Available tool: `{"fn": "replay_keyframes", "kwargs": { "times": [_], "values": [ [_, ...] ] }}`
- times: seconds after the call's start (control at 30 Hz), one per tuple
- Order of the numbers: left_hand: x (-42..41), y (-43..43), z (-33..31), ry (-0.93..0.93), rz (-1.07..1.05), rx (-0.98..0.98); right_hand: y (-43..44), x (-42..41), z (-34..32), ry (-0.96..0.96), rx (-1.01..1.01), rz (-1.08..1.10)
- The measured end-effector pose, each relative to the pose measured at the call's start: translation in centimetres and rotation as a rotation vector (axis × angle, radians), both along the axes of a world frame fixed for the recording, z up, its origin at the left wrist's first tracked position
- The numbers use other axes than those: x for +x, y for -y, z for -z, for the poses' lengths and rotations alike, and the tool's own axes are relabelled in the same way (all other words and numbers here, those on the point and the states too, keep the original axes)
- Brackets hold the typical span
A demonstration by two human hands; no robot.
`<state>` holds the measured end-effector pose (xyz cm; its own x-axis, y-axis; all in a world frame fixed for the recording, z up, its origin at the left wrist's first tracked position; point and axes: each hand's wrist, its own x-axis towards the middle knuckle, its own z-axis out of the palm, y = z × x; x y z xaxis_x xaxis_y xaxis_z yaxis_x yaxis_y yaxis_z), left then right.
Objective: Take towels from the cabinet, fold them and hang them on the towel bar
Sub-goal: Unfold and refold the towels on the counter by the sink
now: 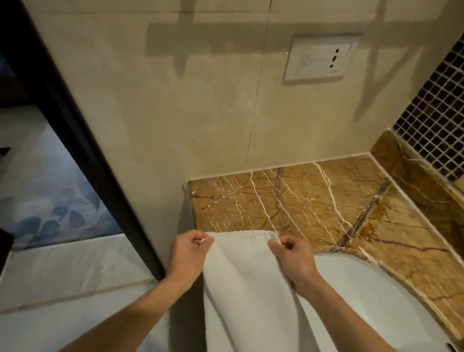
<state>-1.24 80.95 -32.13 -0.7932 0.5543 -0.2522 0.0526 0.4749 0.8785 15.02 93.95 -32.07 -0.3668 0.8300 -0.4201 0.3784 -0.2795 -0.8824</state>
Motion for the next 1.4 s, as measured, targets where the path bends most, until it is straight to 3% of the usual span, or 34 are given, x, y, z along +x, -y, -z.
{"fn": "replay_keyframes", "kwargs": {
  "times": [0.37, 0.67, 1.03, 1.4],
  "values": [
    [-1.5, -2.2, 4.0, -0.140, 0.072, -0.135, -1.0, -2.4, 3.3, 0.010, 0.153, 0.129],
    [-2.3, -3.3, 4.6, -0.312, 0.219, -0.284, -1.5, -3.2, 4.2, 0.252, 0.451, 0.014],
    [-1.9, -4.1, 4.1, -0.374, 0.274, -0.423, -1.3, -4.0, 4.2, 0.536, 0.611, -0.118],
    [-0.7, -1.3, 2.8, -0.486, 0.300, -0.348, -0.3, -1.9, 3.2, 0.465, 0.480, -0.176]
  ]
}}
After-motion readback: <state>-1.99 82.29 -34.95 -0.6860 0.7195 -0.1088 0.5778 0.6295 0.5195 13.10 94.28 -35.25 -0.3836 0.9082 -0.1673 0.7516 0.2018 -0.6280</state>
